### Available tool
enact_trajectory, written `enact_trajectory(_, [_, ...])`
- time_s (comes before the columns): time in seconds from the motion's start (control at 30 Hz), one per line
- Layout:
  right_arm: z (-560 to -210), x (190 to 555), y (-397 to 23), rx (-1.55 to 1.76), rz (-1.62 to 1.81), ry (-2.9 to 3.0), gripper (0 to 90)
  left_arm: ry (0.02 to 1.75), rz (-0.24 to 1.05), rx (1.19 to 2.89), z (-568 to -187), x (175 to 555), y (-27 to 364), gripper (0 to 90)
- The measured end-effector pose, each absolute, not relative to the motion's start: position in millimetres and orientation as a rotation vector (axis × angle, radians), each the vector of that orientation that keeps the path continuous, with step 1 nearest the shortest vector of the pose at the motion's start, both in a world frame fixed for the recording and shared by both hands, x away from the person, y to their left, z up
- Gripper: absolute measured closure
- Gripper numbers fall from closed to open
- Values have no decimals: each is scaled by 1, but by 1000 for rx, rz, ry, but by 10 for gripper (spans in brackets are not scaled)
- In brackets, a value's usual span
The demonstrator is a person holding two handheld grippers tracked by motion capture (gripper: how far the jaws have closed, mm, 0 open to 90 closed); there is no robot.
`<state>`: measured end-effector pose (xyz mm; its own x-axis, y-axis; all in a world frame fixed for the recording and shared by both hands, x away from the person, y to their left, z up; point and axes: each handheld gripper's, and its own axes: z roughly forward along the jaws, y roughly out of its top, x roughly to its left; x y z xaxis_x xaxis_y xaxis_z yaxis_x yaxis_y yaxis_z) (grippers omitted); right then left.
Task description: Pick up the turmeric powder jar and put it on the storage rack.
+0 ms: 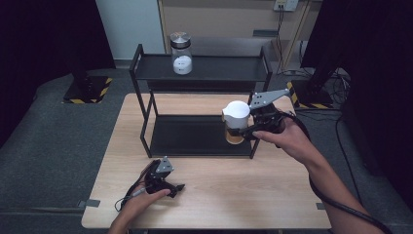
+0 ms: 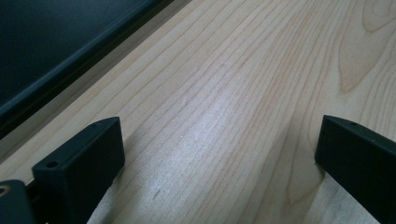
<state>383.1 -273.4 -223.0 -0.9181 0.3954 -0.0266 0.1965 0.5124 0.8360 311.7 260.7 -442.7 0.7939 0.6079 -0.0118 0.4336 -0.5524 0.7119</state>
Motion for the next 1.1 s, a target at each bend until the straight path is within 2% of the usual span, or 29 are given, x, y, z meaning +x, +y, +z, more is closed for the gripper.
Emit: enact_trajectory(1.1, [-135, 412, -258, 496, 1375, 2477, 317, 766, 305, 2242, -443, 312, 261, 0])
